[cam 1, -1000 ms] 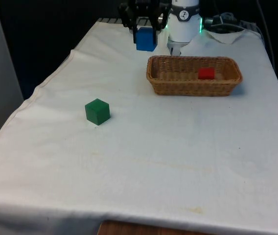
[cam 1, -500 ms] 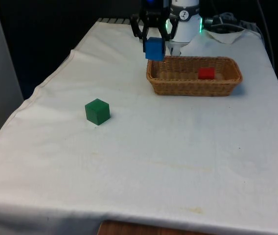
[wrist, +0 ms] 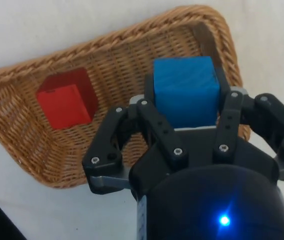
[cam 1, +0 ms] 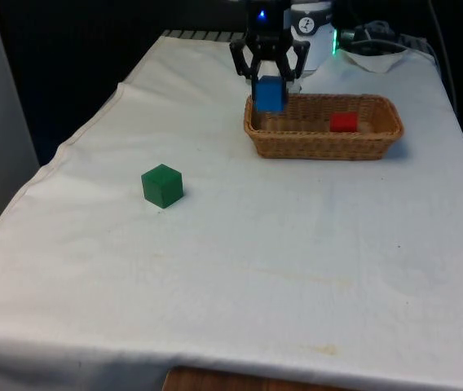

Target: Pick up exactly two blocks and place them into the basket.

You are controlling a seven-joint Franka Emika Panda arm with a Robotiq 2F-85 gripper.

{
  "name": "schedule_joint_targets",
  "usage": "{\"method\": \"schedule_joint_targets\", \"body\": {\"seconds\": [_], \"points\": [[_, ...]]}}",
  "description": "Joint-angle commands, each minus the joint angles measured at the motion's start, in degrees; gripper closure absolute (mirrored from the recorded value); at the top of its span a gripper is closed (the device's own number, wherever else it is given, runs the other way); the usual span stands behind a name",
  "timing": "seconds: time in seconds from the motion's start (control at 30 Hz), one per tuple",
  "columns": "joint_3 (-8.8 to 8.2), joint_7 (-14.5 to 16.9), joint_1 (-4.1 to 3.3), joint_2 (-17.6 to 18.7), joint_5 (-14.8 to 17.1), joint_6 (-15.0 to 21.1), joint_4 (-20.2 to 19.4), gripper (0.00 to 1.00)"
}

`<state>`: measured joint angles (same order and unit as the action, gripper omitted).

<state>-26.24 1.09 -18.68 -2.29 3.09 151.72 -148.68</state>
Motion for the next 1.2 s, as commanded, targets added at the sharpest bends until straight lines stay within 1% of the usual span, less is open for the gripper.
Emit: {"method": "schedule_joint_targets", "body": {"seconds": [0.0, 0.07, 0.1, 0.13, 0.17, 0.33, 0.37, 0.4, 0.53, 0.57, 0.6, 0.63, 0.67, 0.77, 0.83, 0.87, 0.9, 0.93, 1.07, 1.1, 1.13, 1.17], "points": [[0.17, 0.3, -0.17, -0.6, 0.9, 2.0, -1.7, 0.99], [0.29, 0.3, -0.17, -0.6, 1.1, 3.4, -2.9, 0.99], [0.23, 0.0, 0.00, 0.0, 0.3, 2.2, -1.9, 0.99], [0.40, 0.3, -0.23, -0.7, 1.3, 4.1, -3.6, 0.99], [0.63, 0.3, -0.29, -0.7, 1.7, 5.3, -4.6, 0.99], [1.55, 0.3, -0.34, -0.7, 3.5, 8.1, -6.9, 0.99], [1.43, 0.0, 0.00, -0.1, 2.3, 7.3, -6.2, 0.99], [1.95, 0.3, -0.40, -0.6, 4.2, 9.1, -7.6, 0.99], [2.69, 0.5, -0.46, -0.2, 5.9, 10.5, -8.8, 0.99], [2.86, 0.5, -0.46, -0.1, 6.3, 10.8, -8.9, 0.99], [2.75, -0.1, 0.00, 0.4, 4.8, 10.1, -8.5, 0.99], [3.04, 0.6, -0.52, 0.2, 6.8, 11.1, -9.1, 0.99], [3.38, 0.9, -0.46, 0.9, 7.8, 11.5, -9.1, 0.99], [3.95, 1.1, -0.46, 1.9, 9.3, 12.3, -9.2, 0.99], [4.30, 1.3, -0.34, 2.6, 9.9, 12.5, -9.1, 0.99], [4.58, 1.5, -0.17, 3.3, 10.3, 12.8, -8.9, 0.99], [4.18, 0.3, 0.00, 4.5, 8.4, 12.9, -8.5, 0.99], [4.70, 1.5, -0.11, 3.6, 10.4, 12.9, -8.8, 0.99], [4.58, 1.0, 0.00, 4.5, 9.5, 13.2, -8.5, 0.99], [4.53, 0.9, 0.00, 4.5, 9.4, 13.2, -8.5, 0.97], [4.47, 0.9, 0.00, 4.5, 9.3, 13.3, -8.5, 0.86], [4.30, 0.4, 0.00, 5.3, 8.7, 13.4, -8.2, 0.77]]}}
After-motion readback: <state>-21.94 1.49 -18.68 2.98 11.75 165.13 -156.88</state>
